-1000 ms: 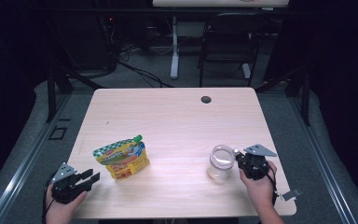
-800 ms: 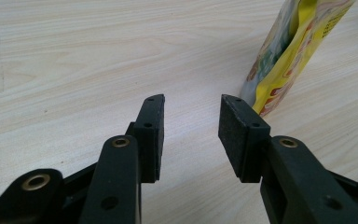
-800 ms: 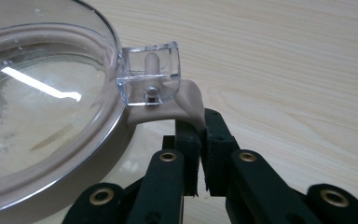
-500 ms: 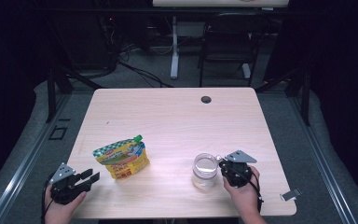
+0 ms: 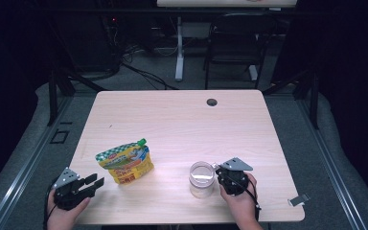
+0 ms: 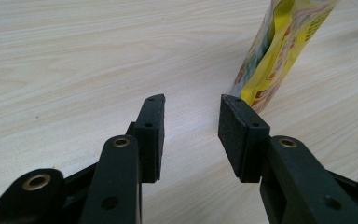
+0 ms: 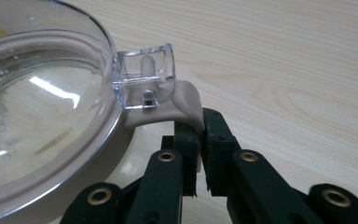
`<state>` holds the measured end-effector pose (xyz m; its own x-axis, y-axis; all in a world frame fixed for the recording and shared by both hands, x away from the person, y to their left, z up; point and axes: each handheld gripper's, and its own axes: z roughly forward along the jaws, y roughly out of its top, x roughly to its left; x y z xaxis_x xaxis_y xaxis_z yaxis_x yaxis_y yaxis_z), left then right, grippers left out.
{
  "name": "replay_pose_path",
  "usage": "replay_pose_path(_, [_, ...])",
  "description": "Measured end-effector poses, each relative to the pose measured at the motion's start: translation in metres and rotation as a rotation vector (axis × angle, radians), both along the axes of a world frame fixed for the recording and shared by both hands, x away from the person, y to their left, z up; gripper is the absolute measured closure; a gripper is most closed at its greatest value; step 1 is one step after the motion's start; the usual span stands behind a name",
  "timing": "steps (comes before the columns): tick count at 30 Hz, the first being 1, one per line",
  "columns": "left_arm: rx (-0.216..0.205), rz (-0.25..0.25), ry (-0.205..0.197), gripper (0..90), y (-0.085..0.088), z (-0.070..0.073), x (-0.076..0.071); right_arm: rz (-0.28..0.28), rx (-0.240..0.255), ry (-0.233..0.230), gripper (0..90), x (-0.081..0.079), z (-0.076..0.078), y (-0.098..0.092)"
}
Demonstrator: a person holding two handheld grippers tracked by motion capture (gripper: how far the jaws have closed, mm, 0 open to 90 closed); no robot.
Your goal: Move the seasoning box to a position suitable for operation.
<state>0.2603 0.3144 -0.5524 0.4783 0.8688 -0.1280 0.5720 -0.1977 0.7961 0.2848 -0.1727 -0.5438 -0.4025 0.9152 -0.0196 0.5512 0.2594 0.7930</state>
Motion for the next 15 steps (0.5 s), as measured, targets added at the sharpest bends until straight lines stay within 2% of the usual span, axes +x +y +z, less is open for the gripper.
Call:
replay_pose_path(4, [0.014,-0.007,0.005,61.4,-0.002,0.000,-0.001,-0.006,-0.012,-0.005,85.7,-0.003,-0.001,0.001])
replay_pose_path(10, [-0.001,-0.014,0.000,61.0,-0.004,0.001,-0.002,-0.003,-0.011,0.029,84.8,-0.011,-0.001,-0.003])
replay_pose_path(12, [-0.007,-0.020,-0.001,60.6,-0.005,0.001,-0.002,0.014,0.004,0.044,79.1,-0.017,0.000,-0.003])
replay_pose_path(15, [-0.018,-0.025,0.004,60.5,-0.007,0.002,-0.003,0.035,0.011,0.041,77.2,-0.025,0.002,-0.003])
